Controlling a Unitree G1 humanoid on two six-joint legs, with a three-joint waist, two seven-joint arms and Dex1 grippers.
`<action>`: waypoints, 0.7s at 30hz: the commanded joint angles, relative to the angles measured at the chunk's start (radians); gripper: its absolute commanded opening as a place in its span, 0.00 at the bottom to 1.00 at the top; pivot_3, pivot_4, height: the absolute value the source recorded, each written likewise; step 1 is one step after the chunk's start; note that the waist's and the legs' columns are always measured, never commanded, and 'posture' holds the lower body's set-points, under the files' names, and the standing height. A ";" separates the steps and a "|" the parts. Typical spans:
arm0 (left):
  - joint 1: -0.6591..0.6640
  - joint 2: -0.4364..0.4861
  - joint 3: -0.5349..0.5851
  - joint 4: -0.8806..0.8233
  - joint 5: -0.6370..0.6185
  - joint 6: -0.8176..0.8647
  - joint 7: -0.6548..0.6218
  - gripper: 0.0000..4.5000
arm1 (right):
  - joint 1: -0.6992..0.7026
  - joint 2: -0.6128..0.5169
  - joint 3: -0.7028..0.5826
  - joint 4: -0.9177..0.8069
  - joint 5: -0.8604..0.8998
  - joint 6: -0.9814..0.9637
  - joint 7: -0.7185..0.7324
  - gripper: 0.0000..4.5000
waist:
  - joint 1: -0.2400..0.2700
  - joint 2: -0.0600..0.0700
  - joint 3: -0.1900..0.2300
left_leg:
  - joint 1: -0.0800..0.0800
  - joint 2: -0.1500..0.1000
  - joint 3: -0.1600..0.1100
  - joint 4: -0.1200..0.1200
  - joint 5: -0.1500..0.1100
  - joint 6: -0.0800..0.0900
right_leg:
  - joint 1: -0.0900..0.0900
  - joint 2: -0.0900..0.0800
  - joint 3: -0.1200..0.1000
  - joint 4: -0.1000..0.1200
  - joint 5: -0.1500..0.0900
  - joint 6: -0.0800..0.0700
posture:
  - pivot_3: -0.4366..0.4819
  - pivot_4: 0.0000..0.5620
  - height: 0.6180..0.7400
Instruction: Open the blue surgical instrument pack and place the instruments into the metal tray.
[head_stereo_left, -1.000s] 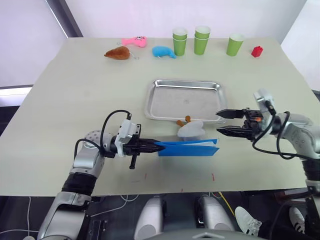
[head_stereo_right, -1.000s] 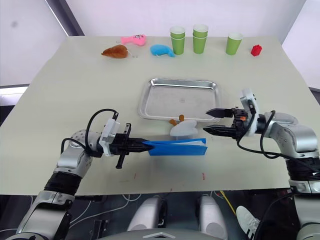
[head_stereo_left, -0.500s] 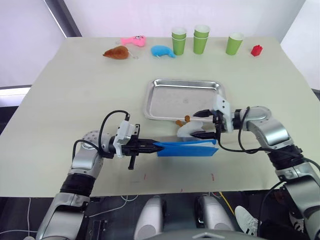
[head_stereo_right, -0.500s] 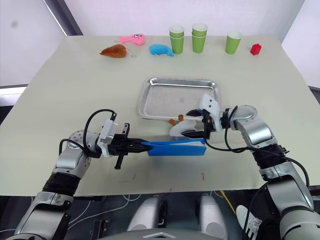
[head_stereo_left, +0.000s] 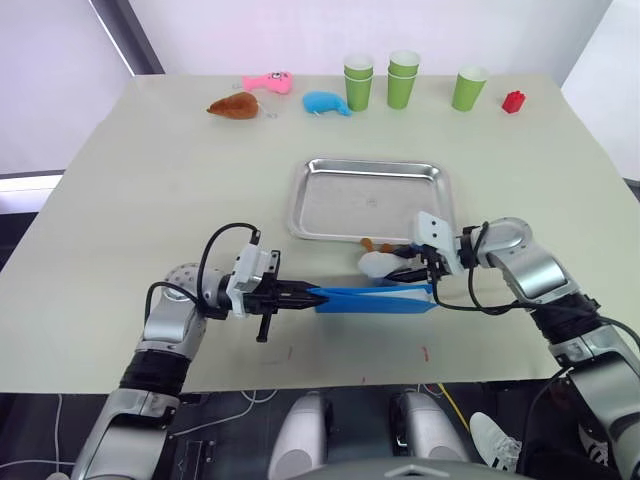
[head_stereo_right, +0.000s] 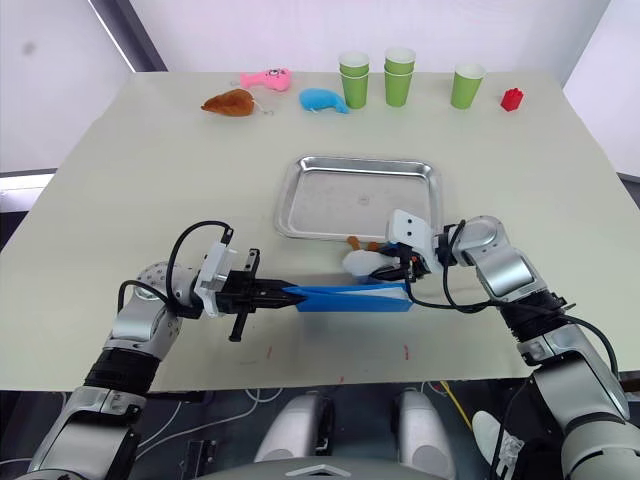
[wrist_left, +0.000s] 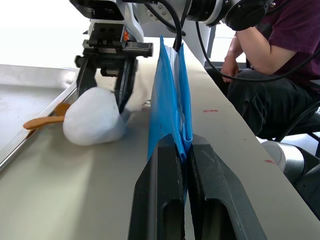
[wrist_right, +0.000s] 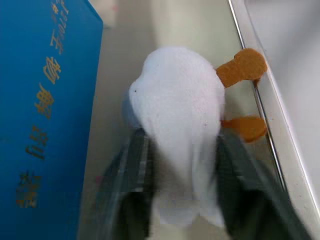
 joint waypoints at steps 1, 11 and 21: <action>0.019 0.009 -0.017 -0.009 0.030 0.008 -0.015 0.00 | 0.020 -0.025 -0.085 -0.063 0.082 0.014 0.039 0.03 | 0.001 0.000 0.000 | 0.000 0.000 0.000 0.000 0.000 0.000 | 0.000 0.000 0.000 0.000 0.000 0.000 | 0.48 0.27 1.00; 0.015 0.008 -0.016 0.002 0.035 0.006 -0.015 0.00 | 0.144 -0.149 -0.385 -0.150 0.338 0.141 0.073 0.02 | 0.003 0.000 0.000 | 0.000 0.000 -0.001 0.000 0.000 0.000 | 0.000 0.000 0.000 0.000 0.000 0.000 | 0.48 0.27 1.00; -0.015 0.002 -0.027 0.040 0.051 0.002 -0.026 0.00 | 0.309 -0.213 -0.630 -0.331 0.608 0.370 -0.019 0.02 | 0.003 0.000 0.000 | 0.001 0.000 0.000 0.000 0.000 0.000 | 0.000 0.000 0.001 0.003 0.000 0.000 | 0.48 0.27 1.00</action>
